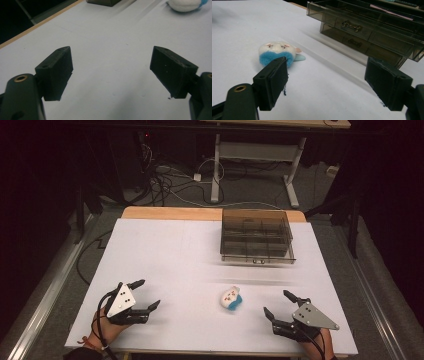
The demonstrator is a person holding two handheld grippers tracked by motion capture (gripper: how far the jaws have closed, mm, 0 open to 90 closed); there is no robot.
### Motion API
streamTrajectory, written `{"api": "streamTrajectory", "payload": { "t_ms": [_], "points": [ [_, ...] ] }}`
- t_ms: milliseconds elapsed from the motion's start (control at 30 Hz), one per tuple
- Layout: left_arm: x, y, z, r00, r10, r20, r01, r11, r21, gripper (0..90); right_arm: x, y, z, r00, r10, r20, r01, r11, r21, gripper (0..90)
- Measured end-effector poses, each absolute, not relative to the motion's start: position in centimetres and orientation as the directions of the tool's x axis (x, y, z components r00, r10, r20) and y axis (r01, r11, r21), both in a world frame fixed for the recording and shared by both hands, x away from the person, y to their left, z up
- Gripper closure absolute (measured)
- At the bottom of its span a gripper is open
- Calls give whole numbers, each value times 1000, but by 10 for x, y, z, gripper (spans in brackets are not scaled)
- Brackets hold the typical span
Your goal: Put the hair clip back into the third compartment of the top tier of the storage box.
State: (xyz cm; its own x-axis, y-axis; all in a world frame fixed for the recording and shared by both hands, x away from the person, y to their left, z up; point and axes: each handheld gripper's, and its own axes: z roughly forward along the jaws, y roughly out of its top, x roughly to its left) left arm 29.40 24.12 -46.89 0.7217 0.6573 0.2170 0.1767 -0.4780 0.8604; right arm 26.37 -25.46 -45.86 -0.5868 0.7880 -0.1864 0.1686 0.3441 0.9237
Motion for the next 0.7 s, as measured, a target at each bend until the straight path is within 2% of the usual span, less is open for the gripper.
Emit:
{"api": "streamTrajectory", "payload": {
  "t_ms": [133,333,700],
  "points": [
    [293,241,-467,715,661,227,173,-482,859,178,263,-255,-460,-589,786,-185,170,345,923,190],
    [292,242,-468,705,683,191,215,-463,860,178,263,-256,-459,-591,786,-182,169,341,925,194],
    [291,238,-467,711,671,210,208,-485,849,178,266,-255,-454,-618,764,-187,168,361,917,194]
  ]
}}
